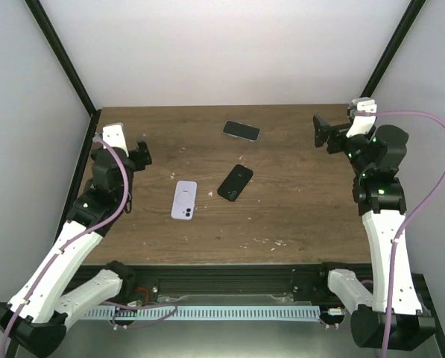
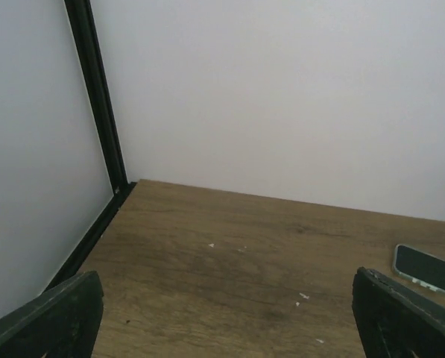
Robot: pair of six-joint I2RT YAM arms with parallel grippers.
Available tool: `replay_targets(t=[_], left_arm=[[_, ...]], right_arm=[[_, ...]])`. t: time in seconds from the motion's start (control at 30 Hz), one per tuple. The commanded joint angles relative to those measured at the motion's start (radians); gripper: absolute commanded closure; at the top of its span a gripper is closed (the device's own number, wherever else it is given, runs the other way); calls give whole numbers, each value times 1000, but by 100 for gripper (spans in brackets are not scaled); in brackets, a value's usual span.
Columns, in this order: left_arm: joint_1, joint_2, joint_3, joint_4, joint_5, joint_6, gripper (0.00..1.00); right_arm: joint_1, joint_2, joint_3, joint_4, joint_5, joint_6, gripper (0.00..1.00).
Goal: Take the phone out of the phone case
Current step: Adjust the phone at the center of the board.
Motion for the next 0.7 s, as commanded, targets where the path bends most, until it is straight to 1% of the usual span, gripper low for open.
replay_targets(t=[0.0,0.03,0.07,0.23,0.27,0.33,0.37,0.4,0.5,0.57,0.67], left_arm=[[93,27,-12,-8,166,-100,9],[110,36,-11,-11,199,-119,11],[137,44,-12,-14,224,-139,10],[240,58,-66,20,415,-289,4],[261,56,-91,63,487,-304,4],[292,55,-158,174,619,-337,8],[304,66,-177,212,669,-357,9],[303,85,-174,207,690,-362,11],[256,206,-79,75,698,-309,14],[213,311,5,-2,694,-290,13],[158,484,128,-74,719,-282,7]], right_arm=[[5,16,-38,-7,-38,2,0],[6,21,-50,-8,-49,0,0],[7,27,-63,-9,-62,-5,0],[9,67,-122,-18,-129,-27,0],[9,73,-140,-15,-146,-34,0],[10,79,-188,0,-178,-47,0],[11,78,-218,13,-195,-50,0],[11,76,-248,31,-211,-52,0],[14,64,-323,61,-269,-73,0],[15,61,-355,77,-277,-67,0],[15,70,-388,87,-302,-63,0]])
